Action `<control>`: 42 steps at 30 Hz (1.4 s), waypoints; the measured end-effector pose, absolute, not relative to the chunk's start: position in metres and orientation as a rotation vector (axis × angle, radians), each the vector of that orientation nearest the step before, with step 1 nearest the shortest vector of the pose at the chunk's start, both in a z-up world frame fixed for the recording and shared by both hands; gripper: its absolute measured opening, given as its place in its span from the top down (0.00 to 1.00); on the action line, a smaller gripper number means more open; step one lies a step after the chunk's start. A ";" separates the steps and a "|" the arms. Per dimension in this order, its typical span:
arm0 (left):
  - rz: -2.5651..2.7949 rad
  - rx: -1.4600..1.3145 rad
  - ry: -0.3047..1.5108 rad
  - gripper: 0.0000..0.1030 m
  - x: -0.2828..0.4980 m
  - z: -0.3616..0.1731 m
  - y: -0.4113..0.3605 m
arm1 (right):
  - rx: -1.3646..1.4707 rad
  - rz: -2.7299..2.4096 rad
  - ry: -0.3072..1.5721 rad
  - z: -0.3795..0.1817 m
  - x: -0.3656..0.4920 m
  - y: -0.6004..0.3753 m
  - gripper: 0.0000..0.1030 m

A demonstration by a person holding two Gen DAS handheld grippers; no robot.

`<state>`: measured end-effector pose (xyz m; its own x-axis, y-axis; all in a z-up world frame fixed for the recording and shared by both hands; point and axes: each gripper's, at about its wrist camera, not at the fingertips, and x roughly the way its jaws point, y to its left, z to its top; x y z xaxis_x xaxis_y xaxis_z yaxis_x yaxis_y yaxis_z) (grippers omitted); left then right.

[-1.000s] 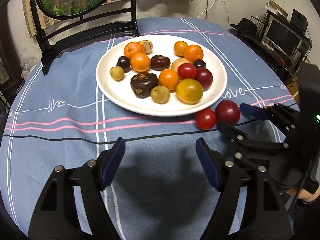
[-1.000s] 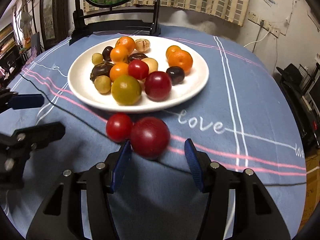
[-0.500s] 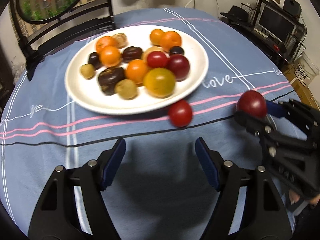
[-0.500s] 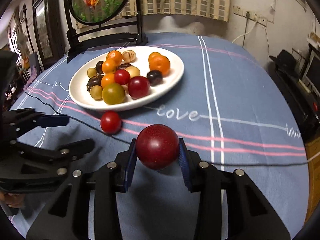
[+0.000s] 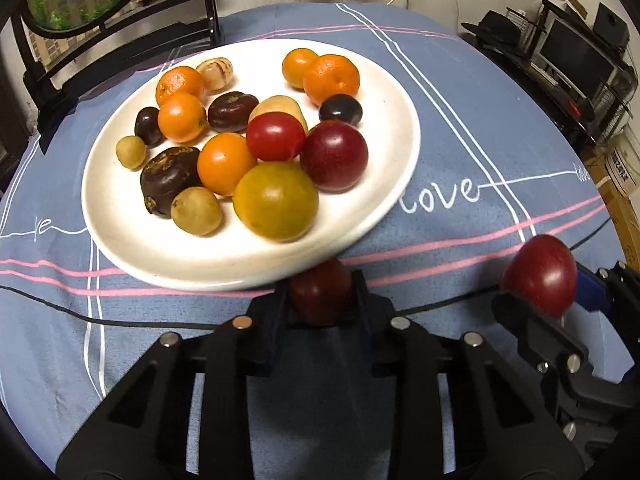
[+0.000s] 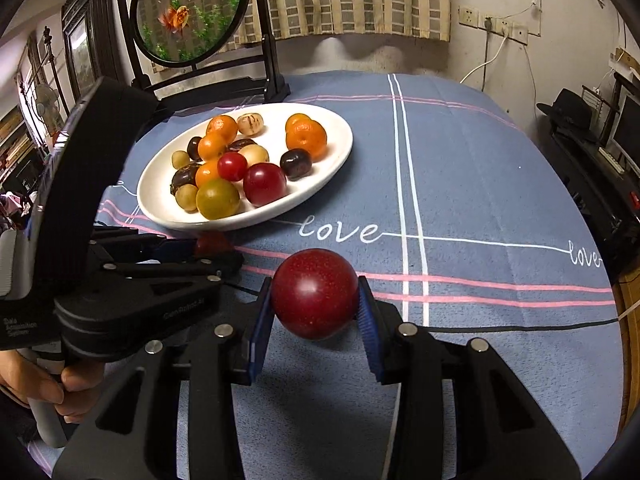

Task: Organize fruits
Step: 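Lower both fruits onto the white plate and open both tools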

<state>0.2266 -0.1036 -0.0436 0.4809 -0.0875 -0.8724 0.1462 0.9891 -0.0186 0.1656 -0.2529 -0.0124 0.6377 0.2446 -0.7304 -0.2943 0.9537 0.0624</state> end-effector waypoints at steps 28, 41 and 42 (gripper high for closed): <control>-0.050 0.032 0.949 0.71 0.280 0.012 0.000 | -0.208 0.349 0.700 0.019 0.245 -0.139 0.61; 0.006 -0.002 0.941 0.20 0.284 0.008 0.017 | -0.202 0.313 0.671 0.020 0.247 -0.147 0.45; -0.003 -0.010 0.941 0.19 0.277 0.010 0.017 | -0.170 0.314 0.681 0.022 0.242 -0.153 0.45</control>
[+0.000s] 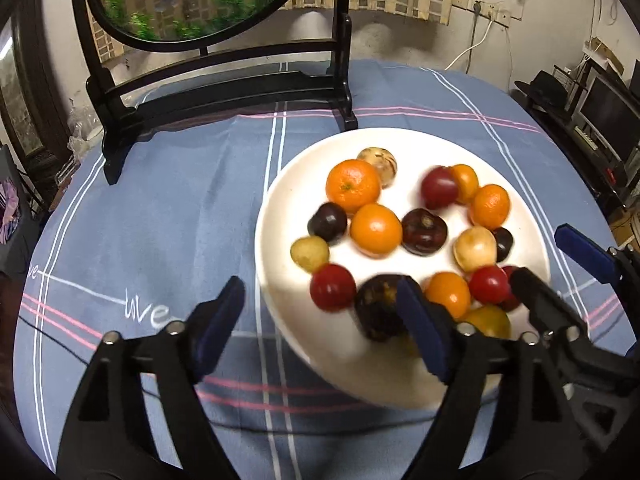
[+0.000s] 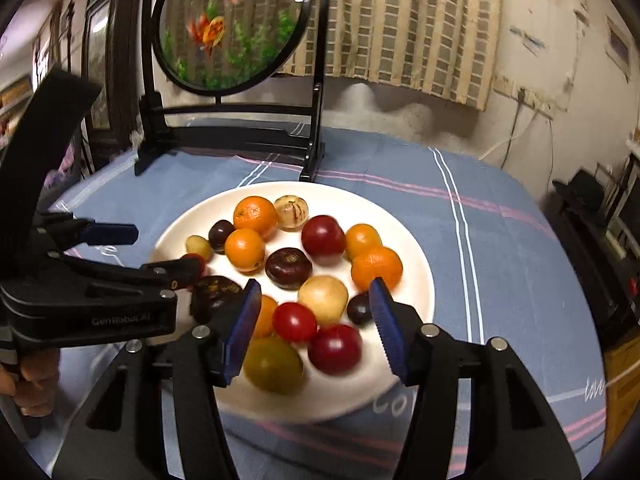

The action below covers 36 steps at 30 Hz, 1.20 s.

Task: Organize fruits

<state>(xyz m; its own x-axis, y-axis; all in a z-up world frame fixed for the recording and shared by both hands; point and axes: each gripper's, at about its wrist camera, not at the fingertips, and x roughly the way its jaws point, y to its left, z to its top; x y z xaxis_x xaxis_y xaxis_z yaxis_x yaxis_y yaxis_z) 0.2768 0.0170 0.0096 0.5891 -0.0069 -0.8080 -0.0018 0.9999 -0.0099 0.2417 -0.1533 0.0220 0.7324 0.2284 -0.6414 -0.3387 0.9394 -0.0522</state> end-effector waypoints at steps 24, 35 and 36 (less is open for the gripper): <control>-0.035 0.029 0.881 0.06 0.110 0.004 -0.002 | -0.011 0.233 0.784 -0.001 0.097 -0.183 0.33; -0.031 0.013 0.874 0.06 0.102 0.005 0.003 | 0.004 0.228 0.785 -0.003 0.097 -0.182 0.33; -0.031 0.011 0.875 0.06 0.102 0.005 0.004 | 0.003 0.228 0.786 -0.003 0.097 -0.182 0.33</control>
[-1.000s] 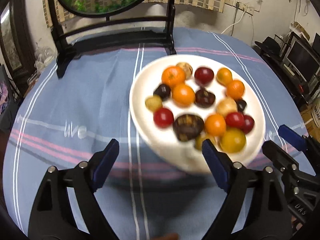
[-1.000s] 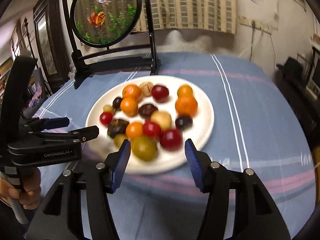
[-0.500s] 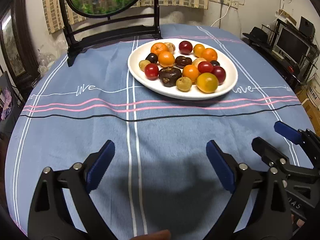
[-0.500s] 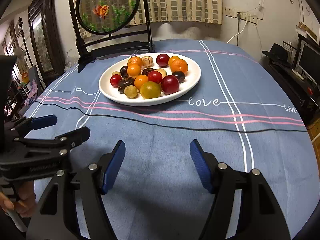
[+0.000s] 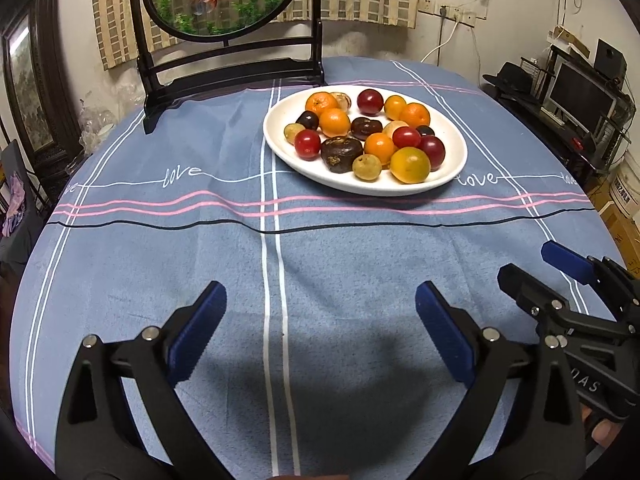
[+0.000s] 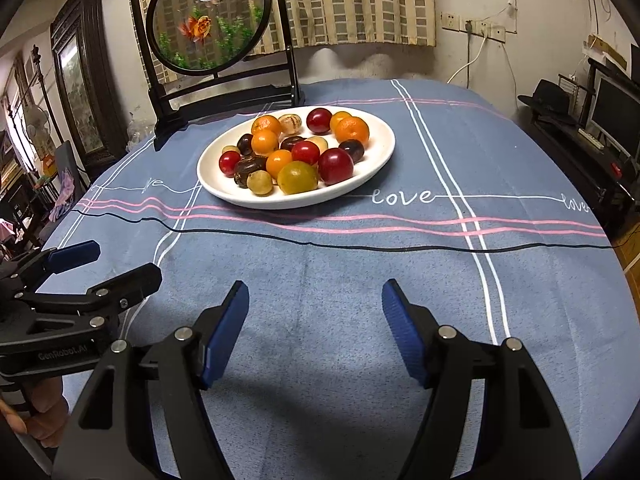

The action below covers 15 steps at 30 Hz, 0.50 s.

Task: Organize fruits

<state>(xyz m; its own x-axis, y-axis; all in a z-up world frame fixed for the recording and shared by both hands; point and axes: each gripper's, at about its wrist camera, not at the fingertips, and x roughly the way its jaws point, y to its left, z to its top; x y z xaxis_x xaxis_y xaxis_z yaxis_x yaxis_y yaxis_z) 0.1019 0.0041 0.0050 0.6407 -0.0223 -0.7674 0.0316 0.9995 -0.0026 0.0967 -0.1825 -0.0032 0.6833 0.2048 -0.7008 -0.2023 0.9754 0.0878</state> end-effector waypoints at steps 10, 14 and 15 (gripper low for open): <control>-0.020 0.017 0.873 0.06 0.102 0.002 0.007 | 0.015 0.220 0.812 -0.010 0.097 -0.184 0.33; -0.022 0.020 0.883 0.04 0.103 0.000 0.007 | 0.007 0.221 0.821 -0.012 0.096 -0.182 0.33; -0.018 0.017 0.887 0.04 0.103 -0.001 0.007 | 0.005 0.221 0.825 -0.012 0.096 -0.182 0.33</control>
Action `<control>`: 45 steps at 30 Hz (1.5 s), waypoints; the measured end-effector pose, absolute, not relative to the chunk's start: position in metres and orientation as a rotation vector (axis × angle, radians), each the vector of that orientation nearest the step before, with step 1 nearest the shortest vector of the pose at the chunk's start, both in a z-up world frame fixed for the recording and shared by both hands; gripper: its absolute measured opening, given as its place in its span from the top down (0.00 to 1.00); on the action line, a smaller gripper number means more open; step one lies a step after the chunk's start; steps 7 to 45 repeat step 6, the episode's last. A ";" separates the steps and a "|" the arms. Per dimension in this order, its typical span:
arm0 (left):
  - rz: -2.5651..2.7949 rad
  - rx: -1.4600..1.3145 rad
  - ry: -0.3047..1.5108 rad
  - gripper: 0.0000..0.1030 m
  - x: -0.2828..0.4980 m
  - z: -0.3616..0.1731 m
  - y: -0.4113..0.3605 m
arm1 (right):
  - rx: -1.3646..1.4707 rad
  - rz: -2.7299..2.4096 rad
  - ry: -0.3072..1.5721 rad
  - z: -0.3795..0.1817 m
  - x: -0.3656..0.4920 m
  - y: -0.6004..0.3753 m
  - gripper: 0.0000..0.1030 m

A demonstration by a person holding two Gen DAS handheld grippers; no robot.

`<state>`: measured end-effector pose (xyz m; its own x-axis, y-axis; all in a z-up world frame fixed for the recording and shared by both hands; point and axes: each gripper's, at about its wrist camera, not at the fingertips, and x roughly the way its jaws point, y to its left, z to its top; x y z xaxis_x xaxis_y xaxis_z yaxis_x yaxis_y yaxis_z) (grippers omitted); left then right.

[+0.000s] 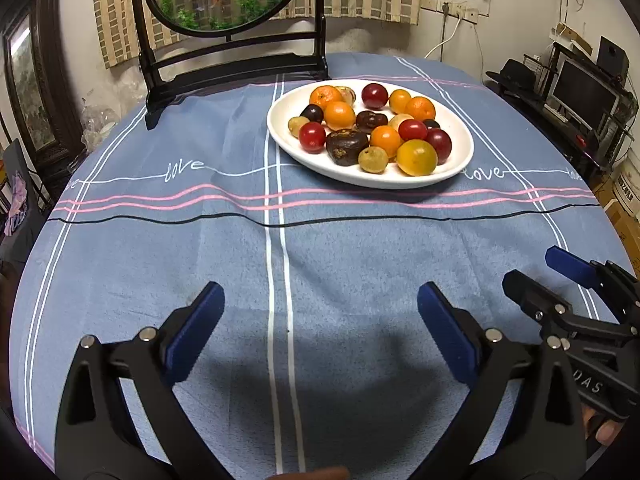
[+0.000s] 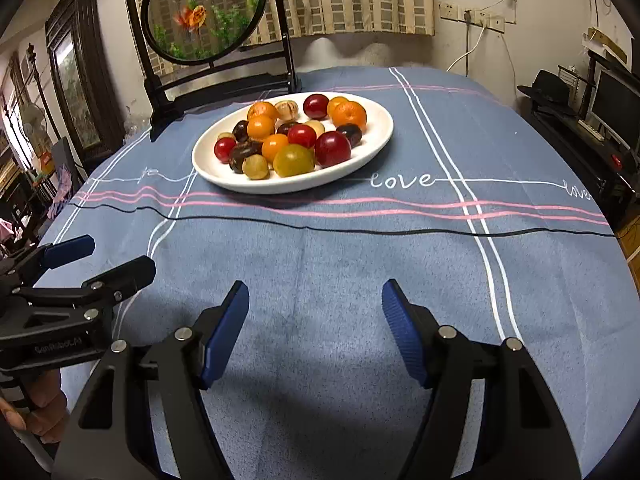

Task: Organize fruits

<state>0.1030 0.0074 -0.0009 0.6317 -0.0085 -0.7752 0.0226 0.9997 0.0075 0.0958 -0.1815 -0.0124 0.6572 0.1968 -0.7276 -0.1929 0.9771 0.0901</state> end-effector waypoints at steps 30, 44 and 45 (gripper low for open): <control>-0.007 0.004 0.893 0.04 0.104 -0.004 0.010 | -0.002 0.212 0.826 -0.014 0.093 -0.183 0.25; -0.007 0.004 0.893 0.04 0.104 -0.004 0.010 | -0.002 0.212 0.826 -0.014 0.093 -0.183 0.25; -0.007 0.004 0.893 0.04 0.104 -0.004 0.010 | -0.002 0.212 0.826 -0.014 0.093 -0.183 0.25</control>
